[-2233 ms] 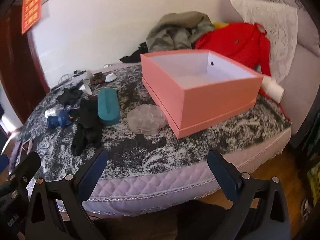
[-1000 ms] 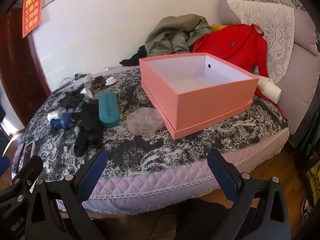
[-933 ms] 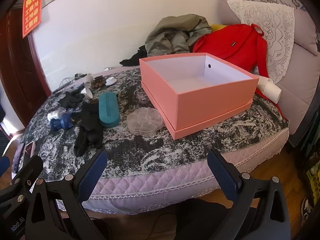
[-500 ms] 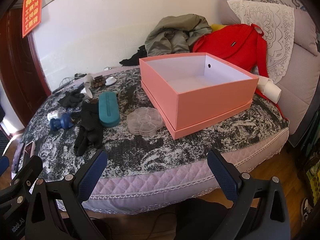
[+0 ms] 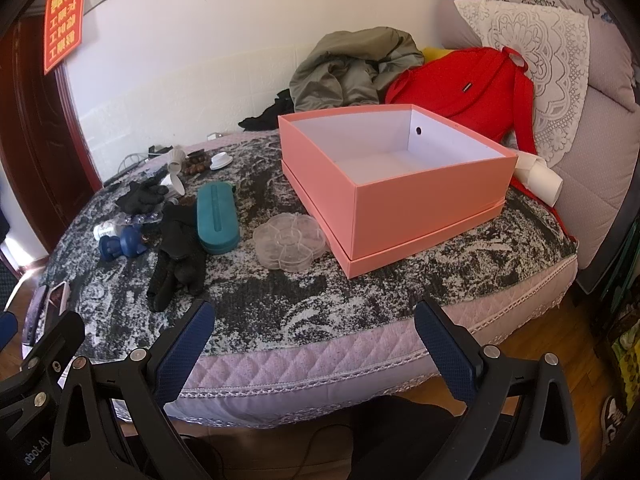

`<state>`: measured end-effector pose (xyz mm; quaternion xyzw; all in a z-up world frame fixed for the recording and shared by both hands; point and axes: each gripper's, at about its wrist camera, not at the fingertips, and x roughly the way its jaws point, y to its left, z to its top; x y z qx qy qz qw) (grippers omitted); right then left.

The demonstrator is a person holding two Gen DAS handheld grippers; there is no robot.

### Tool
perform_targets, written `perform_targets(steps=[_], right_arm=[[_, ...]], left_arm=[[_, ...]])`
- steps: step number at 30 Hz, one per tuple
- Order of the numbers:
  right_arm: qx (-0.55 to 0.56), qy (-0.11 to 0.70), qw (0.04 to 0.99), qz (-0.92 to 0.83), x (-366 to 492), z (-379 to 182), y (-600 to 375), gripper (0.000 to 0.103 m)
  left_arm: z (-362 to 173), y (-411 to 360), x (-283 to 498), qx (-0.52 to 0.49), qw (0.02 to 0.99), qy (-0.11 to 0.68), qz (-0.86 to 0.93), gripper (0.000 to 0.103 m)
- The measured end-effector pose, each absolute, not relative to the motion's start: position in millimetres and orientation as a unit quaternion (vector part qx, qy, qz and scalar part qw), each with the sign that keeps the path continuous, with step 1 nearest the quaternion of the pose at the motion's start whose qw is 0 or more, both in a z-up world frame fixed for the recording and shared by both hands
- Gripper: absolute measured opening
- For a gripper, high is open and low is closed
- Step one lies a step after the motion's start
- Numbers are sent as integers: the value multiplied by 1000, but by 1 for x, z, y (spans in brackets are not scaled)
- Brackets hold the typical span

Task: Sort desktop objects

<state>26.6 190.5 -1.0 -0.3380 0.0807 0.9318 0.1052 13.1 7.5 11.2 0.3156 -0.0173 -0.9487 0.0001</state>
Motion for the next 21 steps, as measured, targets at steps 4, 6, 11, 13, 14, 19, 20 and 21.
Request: perform_targets(steps=[4, 6, 11, 13, 14, 19, 20, 21], right_arm=[[-338, 80, 105, 932, 27, -1, 190, 102], [-338, 79, 105, 932, 27, -1, 190, 102], [-339, 80, 106, 932, 27, 0, 190, 102], [-339, 80, 106, 932, 26, 0, 190, 102], [-339, 80, 106, 932, 26, 0, 190, 102], [-336, 77, 97, 934, 27, -1, 188, 103], [-334, 75, 93, 935, 26, -2, 188, 103], [-336, 74, 84, 935, 24, -4, 187, 103]], left_arm=[[11, 8, 13, 316, 0, -18, -949, 103], [11, 8, 13, 316, 0, -18, -949, 103], [10, 8, 13, 315, 0, -18, -949, 103], [11, 9, 12, 316, 1, -18, -949, 103], [10, 9, 12, 316, 0, -18, -949, 103], [5, 0, 7, 318, -6, -11, -948, 103], [1, -7, 3, 322, 0, -5, -947, 103], [-2, -15, -2, 326, 6, 1, -946, 103]])
